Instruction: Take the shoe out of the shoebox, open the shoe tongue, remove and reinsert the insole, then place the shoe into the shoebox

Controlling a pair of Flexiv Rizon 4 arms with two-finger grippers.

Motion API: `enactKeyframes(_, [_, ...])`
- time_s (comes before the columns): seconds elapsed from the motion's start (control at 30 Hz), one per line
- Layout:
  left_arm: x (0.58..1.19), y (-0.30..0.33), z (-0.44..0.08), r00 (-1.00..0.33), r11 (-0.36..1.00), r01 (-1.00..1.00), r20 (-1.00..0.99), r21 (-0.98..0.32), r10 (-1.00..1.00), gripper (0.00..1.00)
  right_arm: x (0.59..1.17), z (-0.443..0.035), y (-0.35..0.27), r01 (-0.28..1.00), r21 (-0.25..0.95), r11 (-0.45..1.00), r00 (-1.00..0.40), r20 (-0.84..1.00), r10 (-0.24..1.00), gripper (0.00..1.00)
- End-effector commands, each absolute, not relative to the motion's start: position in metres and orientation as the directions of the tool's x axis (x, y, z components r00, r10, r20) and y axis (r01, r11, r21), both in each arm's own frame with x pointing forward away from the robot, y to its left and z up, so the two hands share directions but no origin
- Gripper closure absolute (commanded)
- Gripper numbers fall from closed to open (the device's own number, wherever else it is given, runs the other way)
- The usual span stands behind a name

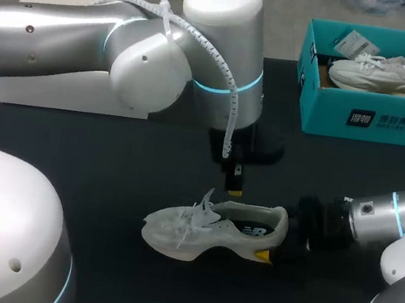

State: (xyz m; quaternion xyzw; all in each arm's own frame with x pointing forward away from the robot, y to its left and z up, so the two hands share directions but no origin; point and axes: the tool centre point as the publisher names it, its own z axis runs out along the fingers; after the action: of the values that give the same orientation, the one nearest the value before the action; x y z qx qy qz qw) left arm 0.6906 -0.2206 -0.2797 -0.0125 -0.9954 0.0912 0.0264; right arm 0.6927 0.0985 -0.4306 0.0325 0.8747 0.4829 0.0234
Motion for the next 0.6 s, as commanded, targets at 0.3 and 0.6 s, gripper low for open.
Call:
enactKeyframes(0.3, [0.683,-0.238,-0.3,-0.997,0.983,0.036,0.055,-0.179,0.047,1.0,0.692,-0.434,0.101,0.035,0.845,0.534,-0.997,-0.011,0.082,1.0])
enactKeyframes(0.6, [0.673,-0.259,-0.339,-0.997,0.981,0.048,0.049,-0.188,0.058,1.0,0.692,-0.434,0.101,0.035,0.845,0.534,-0.997,-0.011,0.082,1.0])
